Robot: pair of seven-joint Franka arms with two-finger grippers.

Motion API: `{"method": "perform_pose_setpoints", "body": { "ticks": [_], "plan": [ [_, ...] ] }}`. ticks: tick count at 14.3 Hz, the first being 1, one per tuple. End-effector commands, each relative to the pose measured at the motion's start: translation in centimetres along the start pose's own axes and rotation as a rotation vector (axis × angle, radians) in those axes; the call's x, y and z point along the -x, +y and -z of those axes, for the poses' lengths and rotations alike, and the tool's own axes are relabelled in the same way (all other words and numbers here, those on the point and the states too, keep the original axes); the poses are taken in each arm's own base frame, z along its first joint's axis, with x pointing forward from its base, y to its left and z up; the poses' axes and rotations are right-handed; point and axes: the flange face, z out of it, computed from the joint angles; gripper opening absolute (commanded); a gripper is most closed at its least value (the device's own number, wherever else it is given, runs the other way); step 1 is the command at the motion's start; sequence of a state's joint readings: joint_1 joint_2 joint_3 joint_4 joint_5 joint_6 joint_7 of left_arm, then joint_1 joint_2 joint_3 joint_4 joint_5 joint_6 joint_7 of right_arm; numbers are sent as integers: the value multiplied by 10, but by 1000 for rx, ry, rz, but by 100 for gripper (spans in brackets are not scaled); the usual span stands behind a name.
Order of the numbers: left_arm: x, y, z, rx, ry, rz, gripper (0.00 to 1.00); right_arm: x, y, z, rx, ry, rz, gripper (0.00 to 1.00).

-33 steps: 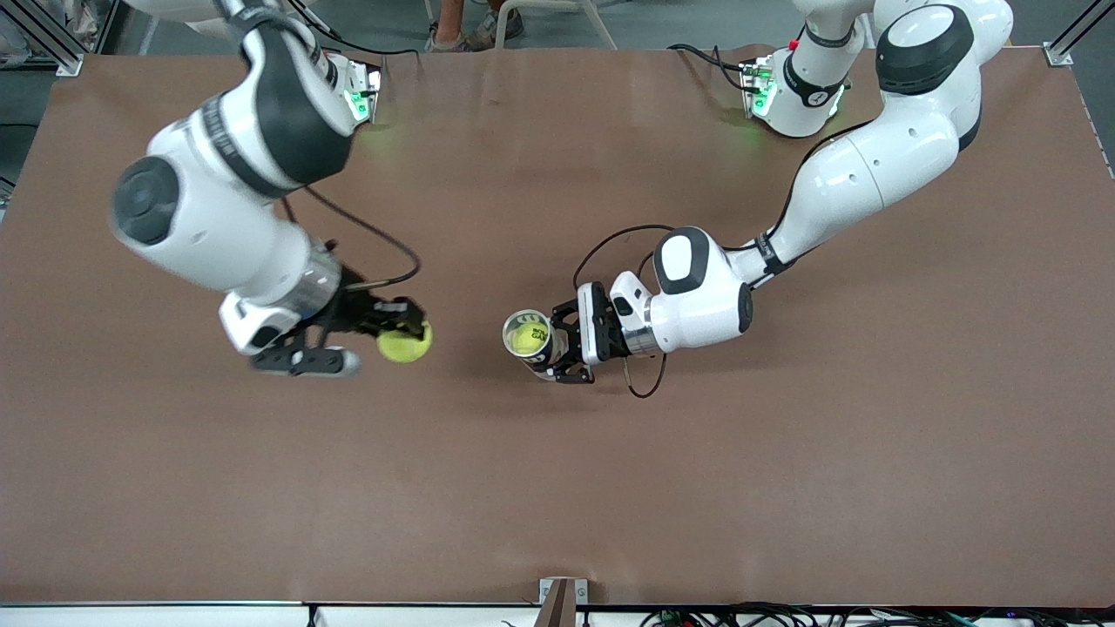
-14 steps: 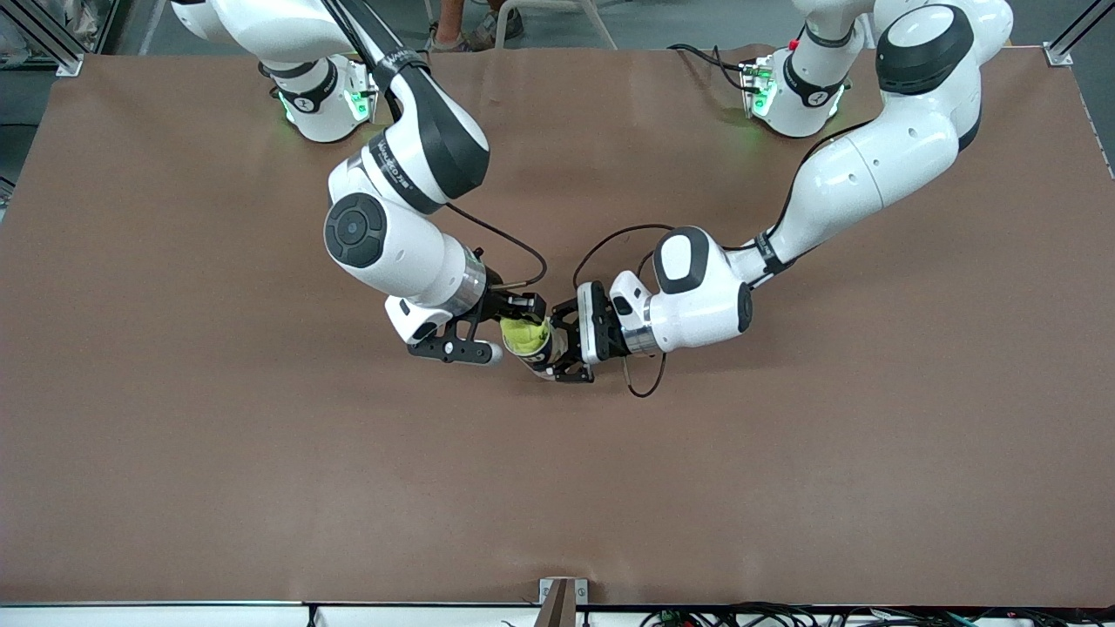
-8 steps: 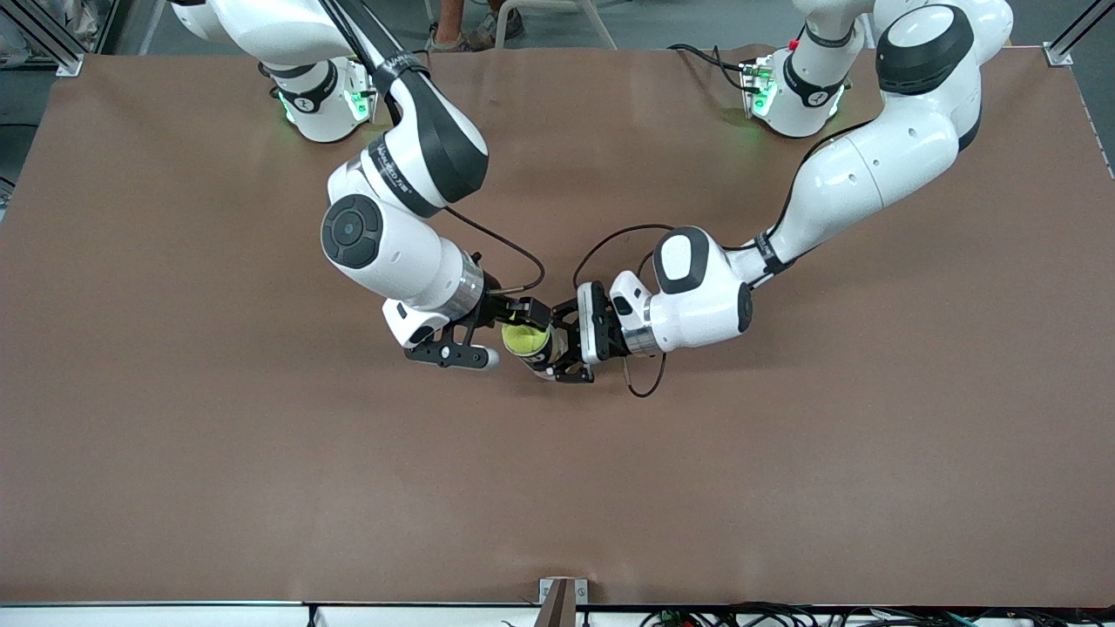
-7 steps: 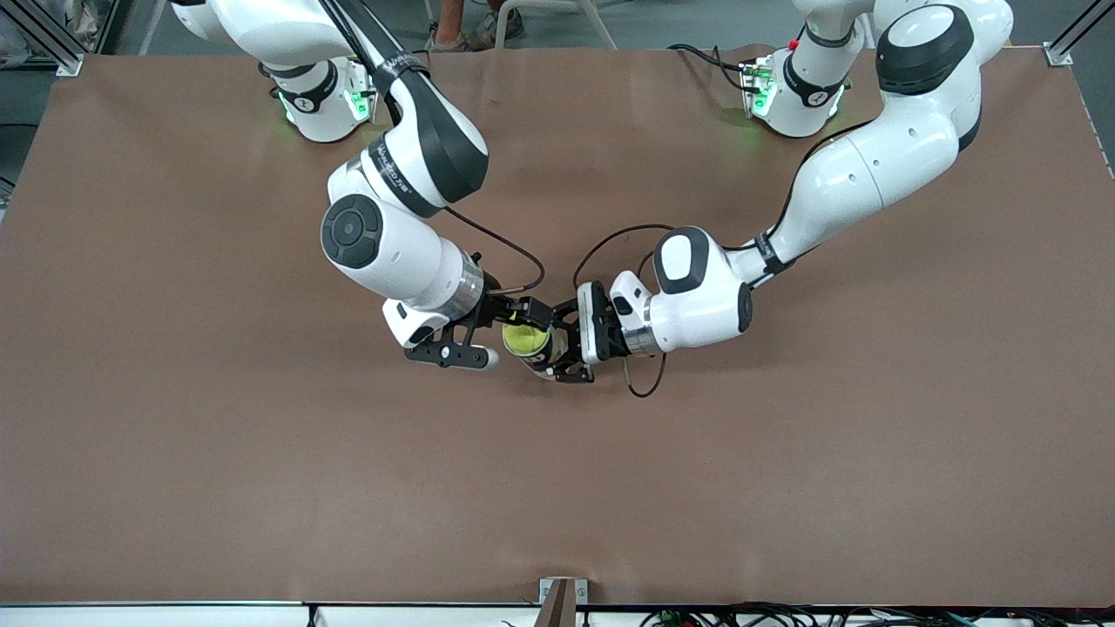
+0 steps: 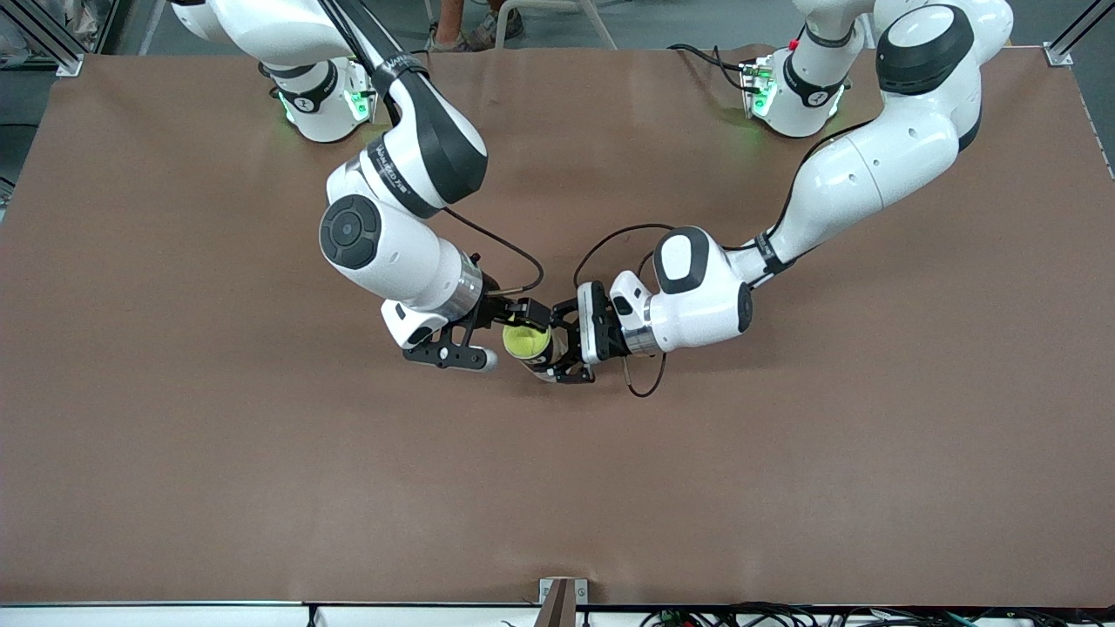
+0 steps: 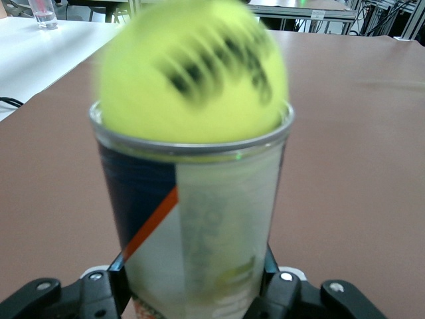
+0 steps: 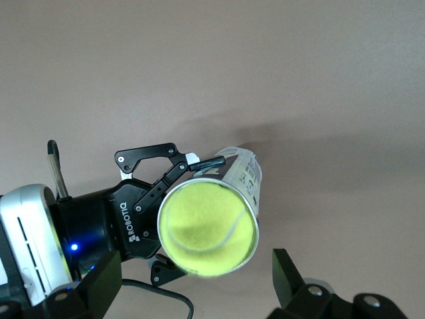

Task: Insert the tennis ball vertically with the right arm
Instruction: 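Release the second ball into the can and withdraw the right gripper, then lower the can upright onto the table and open the left gripper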

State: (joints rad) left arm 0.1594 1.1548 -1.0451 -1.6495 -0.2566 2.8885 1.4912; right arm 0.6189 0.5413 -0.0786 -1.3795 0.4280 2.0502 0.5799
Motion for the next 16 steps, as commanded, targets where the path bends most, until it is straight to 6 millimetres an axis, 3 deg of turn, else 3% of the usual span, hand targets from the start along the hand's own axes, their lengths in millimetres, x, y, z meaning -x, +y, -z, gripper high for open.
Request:
{"method": "perform_pose_setpoints", "body": {
  "ticks": [1, 4, 7, 10, 13, 15, 16],
  "plan": [
    [-2, 0, 3, 0, 31, -3, 78, -7, 5, 13, -11, 8, -15, 100],
    [-2, 0, 3, 0, 31, -3, 78, -22, 30, 33, 10, -14, -56, 100],
    [-2, 1, 3, 3, 31, -3, 77, -40, 65, 73, 71, 9, -95, 100],
    [1, 3, 4, 6, 27, 0, 77, -55, 109, 115, 273, 100, -75, 100],
    [8, 4, 7, 12, 23, 9, 77, -83, 176, 167, 333, 144, -121, 100],
    [11, 6, 7, 16, 19, 10, 78, -93, 225, 197, 358, 93, -45, 100],
    [12, 5, 8, 14, 20, 13, 87, -97, 251, 213, 362, 81, -32, 100]
  ]
}}
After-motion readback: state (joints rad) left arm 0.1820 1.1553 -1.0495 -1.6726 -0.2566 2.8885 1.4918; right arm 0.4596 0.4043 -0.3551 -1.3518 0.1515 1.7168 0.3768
